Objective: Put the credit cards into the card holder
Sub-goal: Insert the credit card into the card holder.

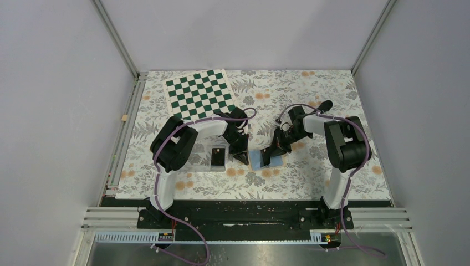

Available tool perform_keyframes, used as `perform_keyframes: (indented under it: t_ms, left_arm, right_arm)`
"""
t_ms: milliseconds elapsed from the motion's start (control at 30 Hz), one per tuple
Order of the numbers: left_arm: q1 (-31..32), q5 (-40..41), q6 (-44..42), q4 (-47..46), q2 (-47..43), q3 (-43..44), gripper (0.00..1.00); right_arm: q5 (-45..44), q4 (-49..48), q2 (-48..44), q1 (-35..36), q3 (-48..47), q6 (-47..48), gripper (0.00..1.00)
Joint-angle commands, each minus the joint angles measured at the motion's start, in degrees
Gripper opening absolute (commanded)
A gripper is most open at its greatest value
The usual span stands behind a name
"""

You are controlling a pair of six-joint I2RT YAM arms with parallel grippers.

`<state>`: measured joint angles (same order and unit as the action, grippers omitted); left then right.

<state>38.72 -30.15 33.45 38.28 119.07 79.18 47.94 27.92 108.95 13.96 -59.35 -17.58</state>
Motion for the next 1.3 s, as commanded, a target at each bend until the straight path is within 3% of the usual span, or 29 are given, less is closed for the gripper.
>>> perform_keyframes:
  t_ms: [0, 233, 633, 867, 1267]
  left_arm:
    - [0.0, 5.7, -2.3, 0.1, 2.9, 0.5, 0.00]
    - [0.0, 5.8, -2.5, 0.2, 3.2, 0.8, 0.00]
    - [-0.1, 6.1, -3.1, 0.7, 3.7, 1.1, 0.00]
    - [-0.1, 6.0, -3.5, 0.7, 3.9, 1.1, 0.00]
    - [-0.8, 5.2, -4.2, 0.9, 4.8, 2.4, 0.00]
  right_arm:
    - [3.2, 3.3, 2.7, 0.6, -3.4, 1.2, 0.00]
    - [2.7, 5.9, 4.7, 1.0, -4.8, 2.3, 0.00]
    - [-4.5, 2.4, -1.2, 0.9, -5.3, 0.9, 0.00]
    - [-1.5, 2.6, 1.5, 0.4, -7.4, 2.6, 0.00]
    - [-5.2, 4.3, -1.3, 0.4, -0.9, 8.1, 0.00]
